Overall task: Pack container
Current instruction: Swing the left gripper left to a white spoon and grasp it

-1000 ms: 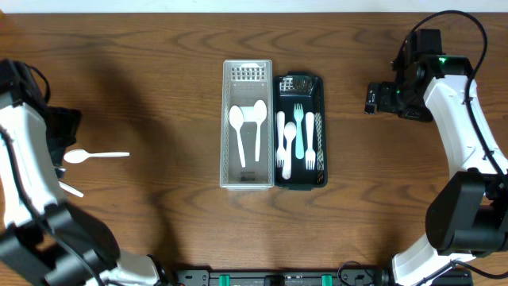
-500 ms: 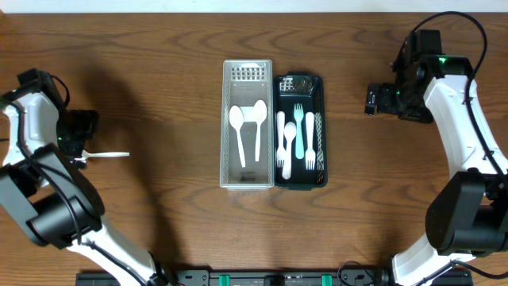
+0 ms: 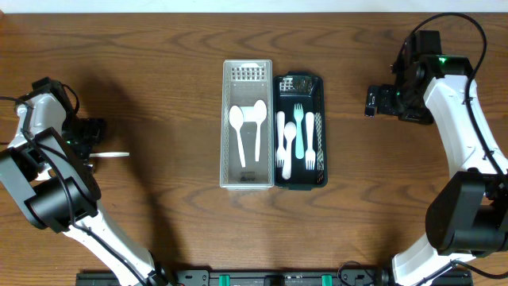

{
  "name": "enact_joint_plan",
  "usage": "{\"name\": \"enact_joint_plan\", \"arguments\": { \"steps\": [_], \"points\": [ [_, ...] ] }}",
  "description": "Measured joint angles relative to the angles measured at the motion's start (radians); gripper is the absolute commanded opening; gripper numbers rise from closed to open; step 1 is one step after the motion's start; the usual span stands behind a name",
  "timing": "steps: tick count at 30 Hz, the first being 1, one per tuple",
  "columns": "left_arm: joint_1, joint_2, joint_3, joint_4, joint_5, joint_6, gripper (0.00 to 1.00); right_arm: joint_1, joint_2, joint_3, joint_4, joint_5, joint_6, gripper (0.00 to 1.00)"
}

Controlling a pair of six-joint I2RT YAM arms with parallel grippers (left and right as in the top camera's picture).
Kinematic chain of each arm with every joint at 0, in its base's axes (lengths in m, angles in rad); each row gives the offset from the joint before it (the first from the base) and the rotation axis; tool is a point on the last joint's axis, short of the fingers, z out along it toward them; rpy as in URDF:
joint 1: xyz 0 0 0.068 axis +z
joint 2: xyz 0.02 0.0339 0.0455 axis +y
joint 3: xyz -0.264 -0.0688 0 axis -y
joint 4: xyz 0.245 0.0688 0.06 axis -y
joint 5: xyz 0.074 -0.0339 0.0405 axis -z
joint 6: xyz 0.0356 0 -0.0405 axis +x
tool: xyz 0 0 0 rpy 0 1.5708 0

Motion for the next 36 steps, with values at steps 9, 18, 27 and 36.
{"name": "enact_joint_plan", "arguments": {
  "steps": [9,18,27,36],
  "points": [
    [0.0,-0.014,-0.036,0.069,0.0,0.04,0.98,0.0,0.0,0.0,0.0,0.0,0.0,0.99],
    [0.001,-0.047,-0.101,0.128,0.001,0.042,0.98,0.0,0.0,0.0,0.0,0.0,0.0,0.99],
    [0.002,-0.049,-0.103,0.097,0.013,0.042,0.66,0.0,0.0,0.0,0.0,0.0,0.0,0.99],
    [0.002,-0.049,-0.106,0.069,0.016,0.042,0.34,0.0,0.0,0.0,0.0,0.003,0.0,0.99]
  ]
}}
